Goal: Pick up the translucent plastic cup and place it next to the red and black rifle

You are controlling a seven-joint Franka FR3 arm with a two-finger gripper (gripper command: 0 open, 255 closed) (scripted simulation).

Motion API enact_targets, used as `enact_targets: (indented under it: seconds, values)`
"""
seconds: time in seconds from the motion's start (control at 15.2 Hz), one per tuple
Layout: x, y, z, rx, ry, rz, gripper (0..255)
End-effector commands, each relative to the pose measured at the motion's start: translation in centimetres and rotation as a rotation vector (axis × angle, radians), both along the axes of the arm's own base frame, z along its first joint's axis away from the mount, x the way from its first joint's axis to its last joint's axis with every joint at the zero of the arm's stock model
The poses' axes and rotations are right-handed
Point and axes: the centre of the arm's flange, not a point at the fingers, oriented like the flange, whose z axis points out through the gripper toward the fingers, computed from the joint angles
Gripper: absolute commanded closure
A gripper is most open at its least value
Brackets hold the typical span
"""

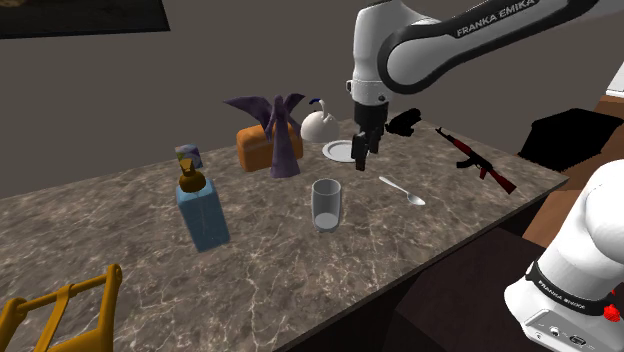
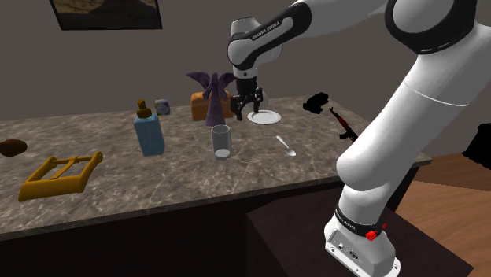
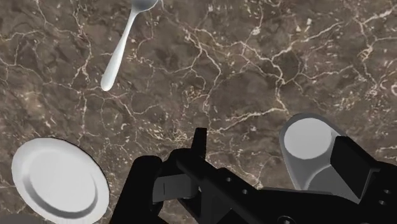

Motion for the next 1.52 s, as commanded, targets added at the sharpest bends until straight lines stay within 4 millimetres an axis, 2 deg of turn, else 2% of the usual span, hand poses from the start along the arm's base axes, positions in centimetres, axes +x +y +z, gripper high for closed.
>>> enact_targets:
  seconds: [0.0, 0.4, 0.92, 1.39, 1.45]
  values:
    - [1.7, 1.7, -1.2, 0.008, 0.003, 0.013, 0]
    - [6.0, 6.6, -4.7, 0.028, 0.012, 0.049, 0]
    - [5.9, 6.5, -8.7, 0.028, 0.012, 0.049, 0]
    - [5.9, 6.4, -8.7, 0.028, 0.012, 0.049, 0]
    - [5.9, 6.4, -8.7, 0.028, 0.012, 0.049, 255]
